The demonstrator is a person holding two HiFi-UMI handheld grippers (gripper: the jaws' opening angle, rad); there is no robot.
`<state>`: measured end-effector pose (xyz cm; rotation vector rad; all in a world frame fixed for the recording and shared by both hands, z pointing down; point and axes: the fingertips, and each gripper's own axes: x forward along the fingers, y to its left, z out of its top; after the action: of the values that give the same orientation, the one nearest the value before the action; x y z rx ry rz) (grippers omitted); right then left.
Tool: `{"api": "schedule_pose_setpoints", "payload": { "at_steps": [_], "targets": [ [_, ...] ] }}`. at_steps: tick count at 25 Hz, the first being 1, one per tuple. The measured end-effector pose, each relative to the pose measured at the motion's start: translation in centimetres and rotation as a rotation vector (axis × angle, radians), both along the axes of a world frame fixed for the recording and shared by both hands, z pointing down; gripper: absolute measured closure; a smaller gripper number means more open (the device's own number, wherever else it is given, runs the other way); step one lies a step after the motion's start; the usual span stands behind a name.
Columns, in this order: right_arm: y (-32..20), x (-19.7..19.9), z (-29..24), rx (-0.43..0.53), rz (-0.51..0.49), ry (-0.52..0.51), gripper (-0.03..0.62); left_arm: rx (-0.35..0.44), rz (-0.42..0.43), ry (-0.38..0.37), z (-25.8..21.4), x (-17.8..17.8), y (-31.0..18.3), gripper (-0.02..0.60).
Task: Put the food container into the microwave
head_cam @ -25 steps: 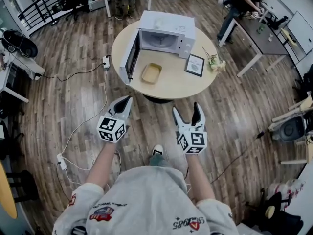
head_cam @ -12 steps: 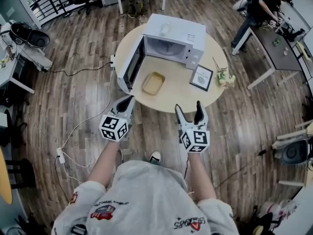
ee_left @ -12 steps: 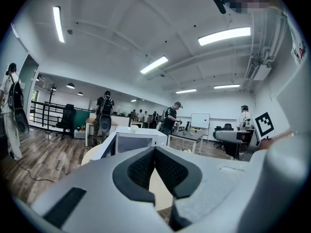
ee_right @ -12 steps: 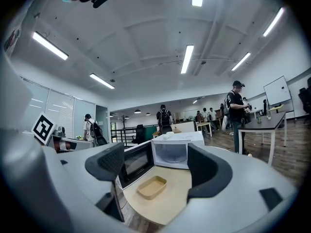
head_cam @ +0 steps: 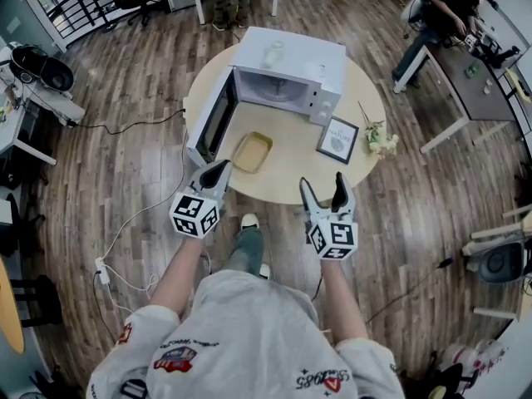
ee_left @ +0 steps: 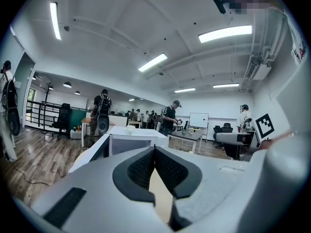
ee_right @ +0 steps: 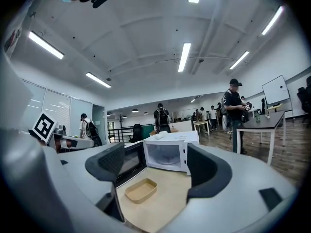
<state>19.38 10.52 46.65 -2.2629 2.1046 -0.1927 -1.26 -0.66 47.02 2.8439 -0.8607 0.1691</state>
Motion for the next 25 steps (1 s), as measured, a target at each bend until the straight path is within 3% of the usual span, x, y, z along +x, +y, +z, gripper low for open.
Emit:
{"api": "schedule_pose_setpoints", "payload": {
  "at_steps": [8,15,25],
  "targets": [
    [-5.0,3.0,0.0,-0.009,0.010,0.025,0.203,-0.003,0.016,0.032,0.2,3.6,-5.6,0.578],
    [-12.8,4.4,0.5,-0.023,-0.023,0.050,0.203,-0.025,0.005,0.036,2.0,5.5,-12.5,0.578],
    [-25.7,2.2,1.9,-0.060,-0.152,0.078,0.203,-0.063,-0.010,0.014,5.4,5.7,-19.6,0.577]
  ]
}}
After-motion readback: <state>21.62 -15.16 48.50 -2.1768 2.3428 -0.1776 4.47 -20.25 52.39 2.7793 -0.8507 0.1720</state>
